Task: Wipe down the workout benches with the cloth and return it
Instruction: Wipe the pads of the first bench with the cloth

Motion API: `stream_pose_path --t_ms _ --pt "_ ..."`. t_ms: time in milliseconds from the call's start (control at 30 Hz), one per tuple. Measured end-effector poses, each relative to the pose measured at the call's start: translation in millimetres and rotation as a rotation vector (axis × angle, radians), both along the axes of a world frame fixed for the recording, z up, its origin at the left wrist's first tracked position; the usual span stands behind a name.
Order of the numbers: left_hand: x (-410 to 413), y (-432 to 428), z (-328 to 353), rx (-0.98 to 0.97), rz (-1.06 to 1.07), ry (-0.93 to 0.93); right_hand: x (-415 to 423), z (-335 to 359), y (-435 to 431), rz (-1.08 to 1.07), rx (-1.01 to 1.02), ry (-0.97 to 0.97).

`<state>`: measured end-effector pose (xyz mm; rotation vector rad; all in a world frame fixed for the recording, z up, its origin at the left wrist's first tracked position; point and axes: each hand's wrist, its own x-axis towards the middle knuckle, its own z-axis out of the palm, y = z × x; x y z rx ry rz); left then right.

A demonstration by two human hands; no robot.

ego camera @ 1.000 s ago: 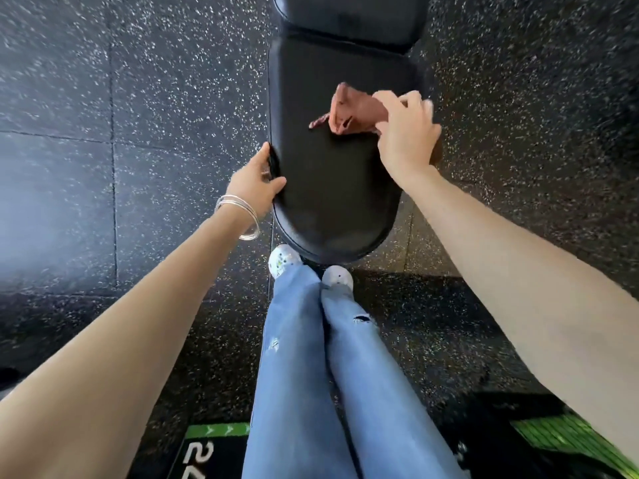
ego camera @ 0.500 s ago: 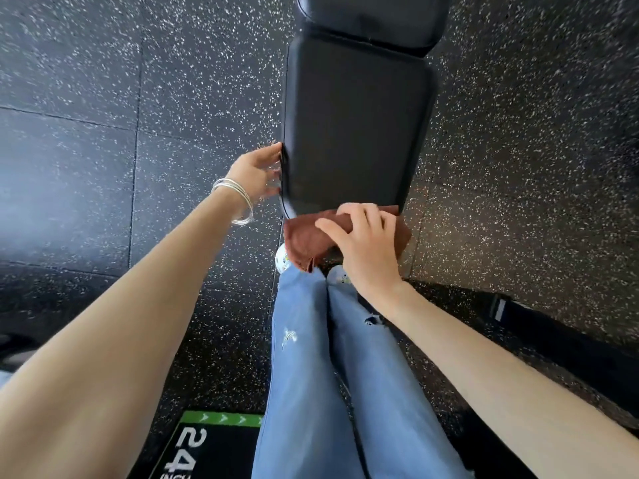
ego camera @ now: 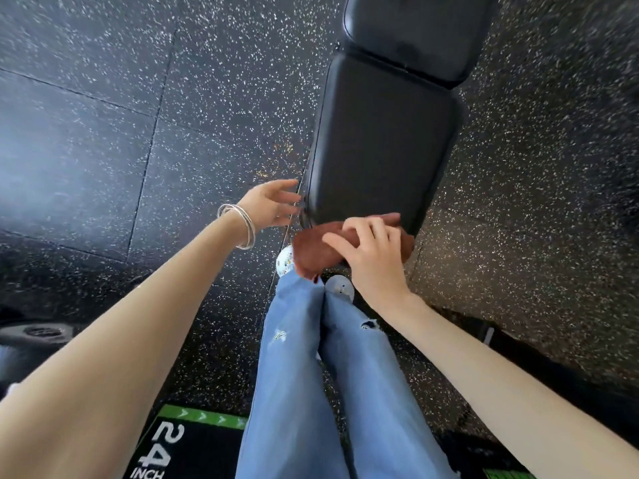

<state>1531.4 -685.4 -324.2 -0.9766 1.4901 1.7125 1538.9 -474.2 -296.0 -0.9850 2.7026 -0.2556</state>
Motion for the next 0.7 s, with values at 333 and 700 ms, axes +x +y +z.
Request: stream_pose_path --t_ms 333,700 --pt "-25 9 -14 -0.182 -0.106 0.139 -188 -54 -106 -0.335 0.114 -0.065" --pt "-71 23 -20 -0.439 -0.362 0.178 -93 -34 -8 -0.303 0.090 0.048"
